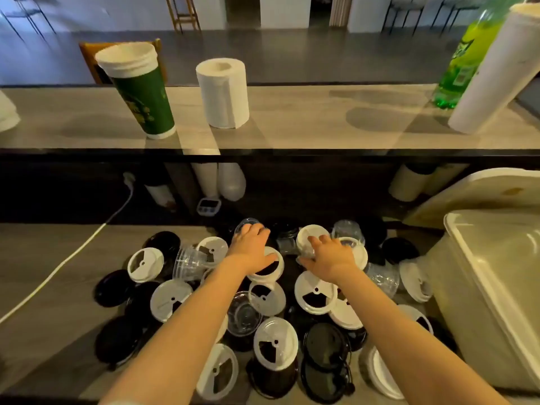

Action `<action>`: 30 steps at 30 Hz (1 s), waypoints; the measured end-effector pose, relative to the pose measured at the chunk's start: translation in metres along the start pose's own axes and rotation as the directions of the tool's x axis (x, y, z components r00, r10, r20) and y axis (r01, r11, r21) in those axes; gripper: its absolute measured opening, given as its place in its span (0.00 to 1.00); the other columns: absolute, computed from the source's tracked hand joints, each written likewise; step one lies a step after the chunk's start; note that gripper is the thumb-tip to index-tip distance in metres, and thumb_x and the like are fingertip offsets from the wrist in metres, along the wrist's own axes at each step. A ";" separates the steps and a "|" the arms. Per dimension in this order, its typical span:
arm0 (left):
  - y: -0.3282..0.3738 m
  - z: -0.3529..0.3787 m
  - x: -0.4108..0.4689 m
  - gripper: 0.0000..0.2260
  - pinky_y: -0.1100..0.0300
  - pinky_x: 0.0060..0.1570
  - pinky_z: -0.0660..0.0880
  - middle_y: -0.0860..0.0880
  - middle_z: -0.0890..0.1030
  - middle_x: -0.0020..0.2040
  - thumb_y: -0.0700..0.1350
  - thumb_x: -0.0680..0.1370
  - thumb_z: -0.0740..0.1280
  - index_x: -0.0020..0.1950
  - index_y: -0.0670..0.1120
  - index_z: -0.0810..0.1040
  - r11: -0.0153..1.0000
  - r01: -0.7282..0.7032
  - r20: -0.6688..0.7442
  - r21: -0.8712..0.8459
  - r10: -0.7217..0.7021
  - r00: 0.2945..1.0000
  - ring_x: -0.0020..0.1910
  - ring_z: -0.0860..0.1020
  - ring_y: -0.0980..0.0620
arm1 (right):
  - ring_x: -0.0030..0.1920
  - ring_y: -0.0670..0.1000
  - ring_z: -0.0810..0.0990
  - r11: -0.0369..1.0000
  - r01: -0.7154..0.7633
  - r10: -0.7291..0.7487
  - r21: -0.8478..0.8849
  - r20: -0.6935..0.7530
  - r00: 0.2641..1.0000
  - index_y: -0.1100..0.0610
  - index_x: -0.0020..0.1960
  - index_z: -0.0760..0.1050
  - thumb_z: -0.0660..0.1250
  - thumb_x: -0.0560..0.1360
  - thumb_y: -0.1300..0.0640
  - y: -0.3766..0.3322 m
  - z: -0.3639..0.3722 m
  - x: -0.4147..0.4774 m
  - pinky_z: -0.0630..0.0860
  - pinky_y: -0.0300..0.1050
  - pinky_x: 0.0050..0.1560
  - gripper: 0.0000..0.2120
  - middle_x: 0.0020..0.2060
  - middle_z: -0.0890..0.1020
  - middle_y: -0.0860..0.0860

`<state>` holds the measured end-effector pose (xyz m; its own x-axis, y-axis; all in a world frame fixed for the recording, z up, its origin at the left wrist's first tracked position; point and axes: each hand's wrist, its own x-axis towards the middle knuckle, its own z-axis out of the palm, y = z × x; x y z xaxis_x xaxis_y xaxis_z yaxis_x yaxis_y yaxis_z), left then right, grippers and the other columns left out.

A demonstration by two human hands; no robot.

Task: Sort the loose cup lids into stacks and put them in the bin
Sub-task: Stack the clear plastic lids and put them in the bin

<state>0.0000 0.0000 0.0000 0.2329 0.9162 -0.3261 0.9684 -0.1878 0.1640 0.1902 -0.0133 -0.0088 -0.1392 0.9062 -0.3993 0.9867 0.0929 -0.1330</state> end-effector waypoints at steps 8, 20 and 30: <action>0.003 0.004 0.025 0.24 0.52 0.68 0.60 0.47 0.67 0.69 0.55 0.78 0.62 0.70 0.45 0.67 0.997 -0.062 -0.125 0.036 0.066 0.990 0.69 0.61 0.46 | 0.67 0.61 0.66 0.999 0.036 -0.036 -0.026 0.024 0.999 0.52 0.72 0.61 0.65 0.72 0.40 0.006 0.004 0.016 0.69 0.56 0.61 0.33 0.65 0.69 0.55; 0.066 -0.018 0.023 0.14 0.56 0.58 0.72 0.49 0.77 0.57 0.51 0.79 0.62 0.62 0.48 0.72 0.397 0.164 0.196 -0.903 0.041 0.980 0.57 0.75 0.51 | 0.62 0.51 0.66 0.821 0.391 -0.158 0.416 -0.492 0.856 0.51 0.73 0.61 0.77 0.64 0.49 0.030 -0.020 -0.017 0.61 0.39 0.57 0.42 0.64 0.72 0.48; 0.068 0.007 0.022 0.18 0.61 0.42 0.75 0.45 0.78 0.53 0.38 0.76 0.66 0.66 0.43 0.70 0.081 0.271 0.270 -0.959 -0.019 0.963 0.47 0.78 0.51 | 0.60 0.45 0.70 0.752 0.416 -0.109 0.512 -0.526 0.844 0.53 0.67 0.69 0.67 0.70 0.46 0.066 -0.011 -0.032 0.63 0.33 0.57 0.27 0.60 0.74 0.44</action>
<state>0.0722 0.0050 -0.0030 0.2301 0.7897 -0.5687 0.0565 0.5726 0.8179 0.2612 -0.0317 0.0055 -0.1809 0.9713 0.1545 0.6412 0.2356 -0.7303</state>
